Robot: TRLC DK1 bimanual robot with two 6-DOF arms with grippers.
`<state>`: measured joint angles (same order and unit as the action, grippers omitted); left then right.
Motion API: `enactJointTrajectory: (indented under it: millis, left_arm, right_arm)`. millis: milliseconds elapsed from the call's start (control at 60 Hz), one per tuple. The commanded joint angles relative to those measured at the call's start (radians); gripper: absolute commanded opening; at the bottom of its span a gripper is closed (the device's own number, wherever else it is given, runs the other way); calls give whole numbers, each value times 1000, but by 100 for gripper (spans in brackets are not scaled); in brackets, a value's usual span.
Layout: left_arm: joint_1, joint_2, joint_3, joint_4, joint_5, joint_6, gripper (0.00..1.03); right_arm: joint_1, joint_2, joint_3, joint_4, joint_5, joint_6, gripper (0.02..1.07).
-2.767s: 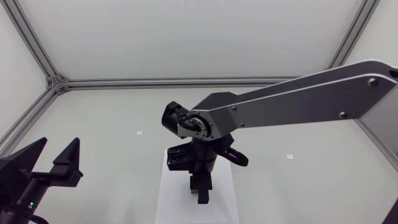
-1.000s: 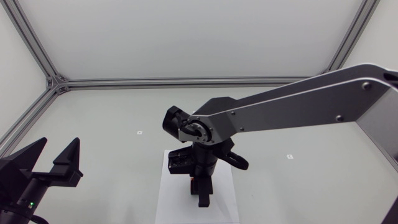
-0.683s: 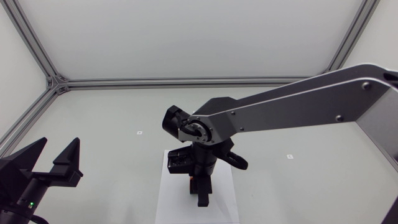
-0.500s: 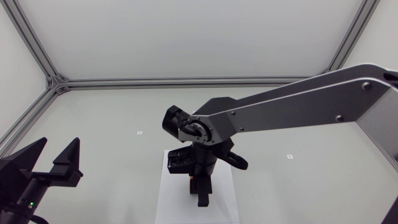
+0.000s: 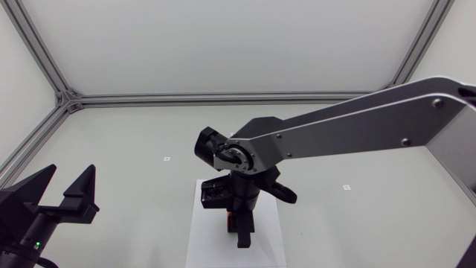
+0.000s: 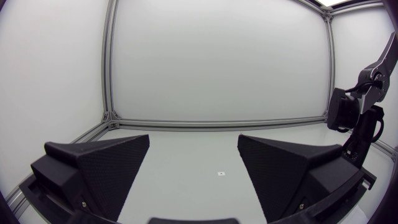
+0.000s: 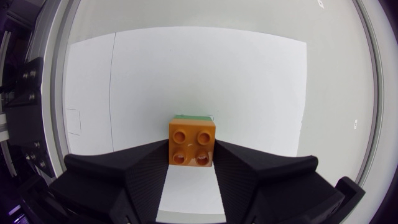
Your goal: Pick up the orange 2x2 brick with the right arm and stack it on top of the green 2x2 brick in the center
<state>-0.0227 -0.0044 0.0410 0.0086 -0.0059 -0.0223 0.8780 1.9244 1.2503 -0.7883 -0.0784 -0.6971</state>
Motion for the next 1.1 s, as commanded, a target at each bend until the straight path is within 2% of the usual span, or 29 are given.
enactJointTrajectory:
  millis: [0, 467, 583, 850, 917, 1083]
  left_arm:
    - [3, -8, -41, -15, 4, 13, 99]
    - [3, -8, -41, -15, 4, 13, 99]
    - [3, -8, -41, -13, 4, 13, 99]
    - [3, -8, -41, -15, 4, 13, 99]
    - [3, -8, -41, -15, 4, 13, 99]
    - [3, -8, -41, -15, 4, 13, 99]
  right_arm:
    - [4, 16, -26, -12, 6, -25, 51]
    - [4, 27, -9, -12, 16, -27, 51]
    - [4, 36, 0, -12, 20, -27, 43]
    - [4, 36, 1, -14, 20, -27, 44]
    - [4, 36, 3, -14, 19, -25, 46]
    - [4, 33, 3, -15, 19, -22, 61]
